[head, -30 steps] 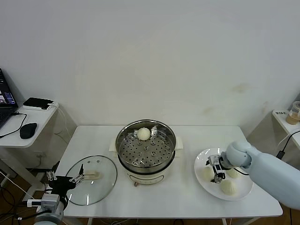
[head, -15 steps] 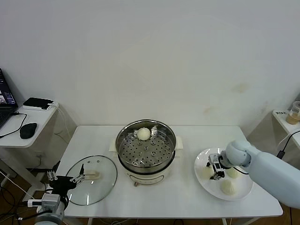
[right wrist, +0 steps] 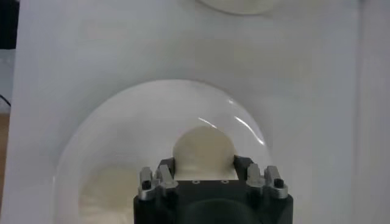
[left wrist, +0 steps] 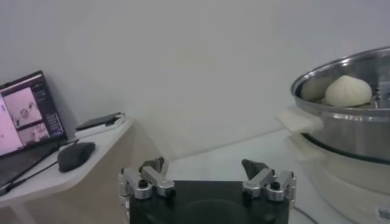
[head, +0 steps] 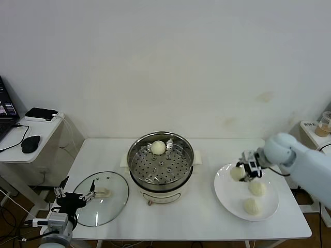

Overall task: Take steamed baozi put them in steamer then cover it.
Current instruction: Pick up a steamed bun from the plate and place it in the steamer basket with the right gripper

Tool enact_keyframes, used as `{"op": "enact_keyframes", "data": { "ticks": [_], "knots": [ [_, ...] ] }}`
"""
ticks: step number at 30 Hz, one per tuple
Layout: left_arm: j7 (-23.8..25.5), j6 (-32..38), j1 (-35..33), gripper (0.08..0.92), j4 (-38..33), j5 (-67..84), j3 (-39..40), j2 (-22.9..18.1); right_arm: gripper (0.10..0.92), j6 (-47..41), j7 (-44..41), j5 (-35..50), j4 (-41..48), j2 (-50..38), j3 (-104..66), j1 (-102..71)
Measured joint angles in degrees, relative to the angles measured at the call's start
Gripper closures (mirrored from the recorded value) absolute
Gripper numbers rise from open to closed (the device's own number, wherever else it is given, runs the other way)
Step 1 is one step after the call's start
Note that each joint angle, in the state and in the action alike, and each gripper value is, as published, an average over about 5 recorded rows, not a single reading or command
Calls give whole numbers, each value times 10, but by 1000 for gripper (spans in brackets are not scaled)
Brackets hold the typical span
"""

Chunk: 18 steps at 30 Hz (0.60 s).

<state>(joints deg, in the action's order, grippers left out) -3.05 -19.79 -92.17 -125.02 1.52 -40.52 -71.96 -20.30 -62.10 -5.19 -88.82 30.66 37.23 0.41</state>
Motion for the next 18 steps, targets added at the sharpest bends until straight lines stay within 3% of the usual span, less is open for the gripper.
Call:
{"op": "enact_keyframes", "data": {
  "ticks": [9,18],
  "knots": [
    [-1,-2,1,177,4,1,1,0,406,-39,22,98,-3,77,102,172],
    [0,-4,0,177,4,0,1,-6,406,-90,62,187,18,200,163,231]
  ]
}}
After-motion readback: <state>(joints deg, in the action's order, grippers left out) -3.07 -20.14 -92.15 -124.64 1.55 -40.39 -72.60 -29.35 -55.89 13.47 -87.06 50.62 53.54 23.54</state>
